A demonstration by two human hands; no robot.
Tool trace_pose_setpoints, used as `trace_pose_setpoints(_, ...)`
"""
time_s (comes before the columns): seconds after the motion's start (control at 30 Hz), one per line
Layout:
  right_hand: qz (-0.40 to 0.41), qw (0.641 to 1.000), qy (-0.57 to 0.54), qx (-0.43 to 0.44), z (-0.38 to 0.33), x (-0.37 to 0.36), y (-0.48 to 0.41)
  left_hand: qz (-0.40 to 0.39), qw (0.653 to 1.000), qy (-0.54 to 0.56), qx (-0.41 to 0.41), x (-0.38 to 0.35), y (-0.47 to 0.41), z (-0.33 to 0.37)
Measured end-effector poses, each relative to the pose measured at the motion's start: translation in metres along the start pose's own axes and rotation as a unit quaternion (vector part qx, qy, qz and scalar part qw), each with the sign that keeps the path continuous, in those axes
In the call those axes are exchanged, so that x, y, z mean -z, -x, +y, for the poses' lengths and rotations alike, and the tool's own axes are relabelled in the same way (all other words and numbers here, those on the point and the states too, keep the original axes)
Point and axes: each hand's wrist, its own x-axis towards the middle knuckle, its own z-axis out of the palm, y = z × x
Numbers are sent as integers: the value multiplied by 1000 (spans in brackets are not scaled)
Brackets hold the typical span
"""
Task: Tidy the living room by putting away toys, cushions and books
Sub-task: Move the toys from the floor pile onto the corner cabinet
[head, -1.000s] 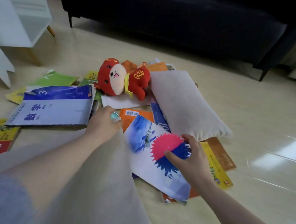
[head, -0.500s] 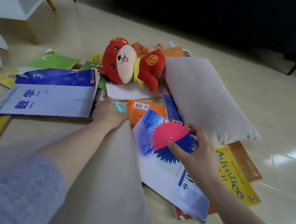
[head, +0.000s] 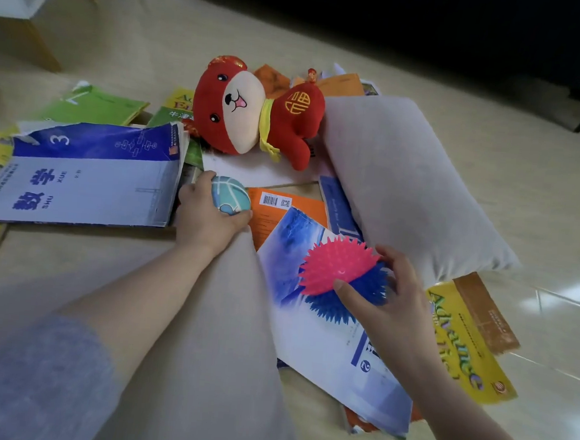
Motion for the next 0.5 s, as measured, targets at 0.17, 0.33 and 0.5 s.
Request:
trace_pose_setpoints(0.17,-21,999,-15,-24,-16,22,5,47,990,35,-127,23,16,37)
trace_pose_setpoints(0.33,17,997,-53,-56,-37,70,19,0,983,50,-174,46,57,101)
trace_pose_setpoints(0.5,89,978,-117,-149,-72,160,58,-68,986,76,-130,78,140,183)
